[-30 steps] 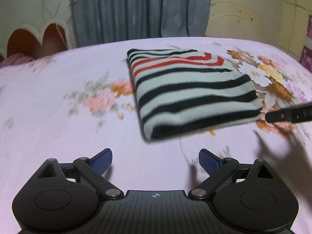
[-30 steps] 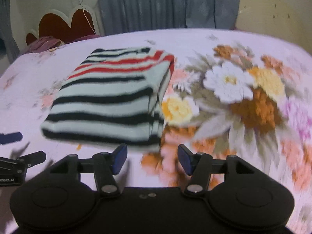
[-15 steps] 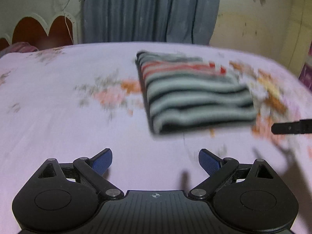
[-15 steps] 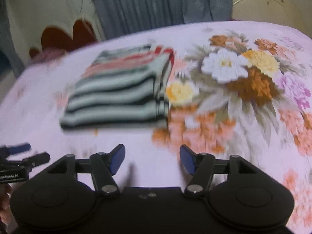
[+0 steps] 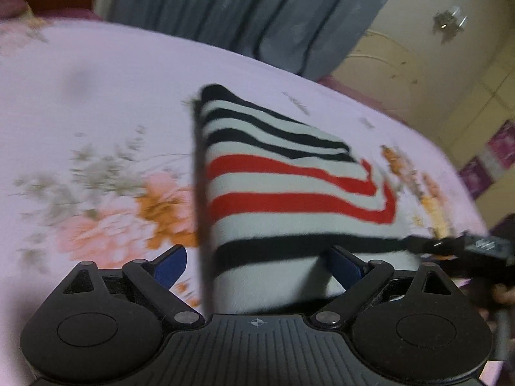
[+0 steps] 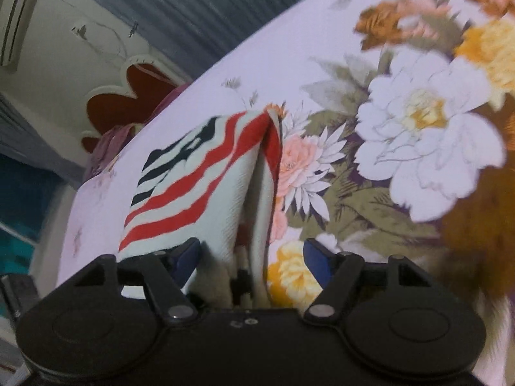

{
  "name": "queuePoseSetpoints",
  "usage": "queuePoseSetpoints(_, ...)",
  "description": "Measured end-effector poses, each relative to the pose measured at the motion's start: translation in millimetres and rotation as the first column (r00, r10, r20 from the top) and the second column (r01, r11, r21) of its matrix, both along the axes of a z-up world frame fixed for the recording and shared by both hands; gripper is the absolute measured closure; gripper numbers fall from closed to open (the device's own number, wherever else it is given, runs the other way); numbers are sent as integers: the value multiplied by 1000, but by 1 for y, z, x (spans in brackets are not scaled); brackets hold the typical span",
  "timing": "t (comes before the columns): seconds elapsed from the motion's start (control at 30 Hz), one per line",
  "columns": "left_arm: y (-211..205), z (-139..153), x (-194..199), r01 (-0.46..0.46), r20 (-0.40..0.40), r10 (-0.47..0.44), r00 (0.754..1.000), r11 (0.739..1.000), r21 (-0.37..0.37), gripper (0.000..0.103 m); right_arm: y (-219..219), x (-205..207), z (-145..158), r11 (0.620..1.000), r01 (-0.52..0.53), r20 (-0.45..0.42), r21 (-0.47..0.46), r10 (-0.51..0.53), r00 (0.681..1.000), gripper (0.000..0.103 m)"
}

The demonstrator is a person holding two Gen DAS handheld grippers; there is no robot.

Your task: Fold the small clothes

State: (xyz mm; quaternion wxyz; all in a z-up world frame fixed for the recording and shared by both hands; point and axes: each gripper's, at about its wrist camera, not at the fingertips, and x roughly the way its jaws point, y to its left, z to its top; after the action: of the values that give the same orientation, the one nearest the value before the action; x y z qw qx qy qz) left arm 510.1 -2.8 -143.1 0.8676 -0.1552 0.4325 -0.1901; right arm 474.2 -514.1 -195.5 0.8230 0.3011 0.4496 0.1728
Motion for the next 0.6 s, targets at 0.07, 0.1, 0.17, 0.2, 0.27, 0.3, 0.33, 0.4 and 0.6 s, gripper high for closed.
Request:
queuePoseSetpoints(0.07,0,-6,10,6,-31,-8,999,998,-55,11,-3,6,-8,998,-27,0,63,27,1000,30)
queuePoseSetpoints(0.1,0,-10,14,7,-47,-11,999,996,-83,16,-4,9,-10,995,-43,-5,93,44,999,30)
queuePoseSetpoints(0.17,-3,-14,21,8,-68,-16,998,993,-121,18,0,17,-12,991,-74,-13,112,76,997,32)
queuePoseSetpoints(0.2,-6,-16,24,7,-70,-16,997,993,-119,18,4,20,-12,990,-93,-14,105,95,995,35)
queuePoseSetpoints(0.27,-13,-15,27,12,-70,-19,997,995,-102,18,17,28,-9,990,-131,-7,50,132,991,41)
queuePoseSetpoints(0.3,-18,-14,29,16,-71,-22,997,996,-84,18,24,30,-7,990,-143,-4,12,143,990,49)
queuePoseSetpoints(0.33,-20,-13,30,21,-70,-26,997,998,-61,23,30,33,-5,989,-150,-7,-15,150,989,51)
queuePoseSetpoints(0.4,-33,-5,28,46,-50,-45,998,999,22,31,42,36,0,985,-160,-8,-66,159,987,54)
queuePoseSetpoints(0.6,-82,32,8,115,92,-151,984,941,317,53,79,23,32,936,-171,64,-308,200,978,71)
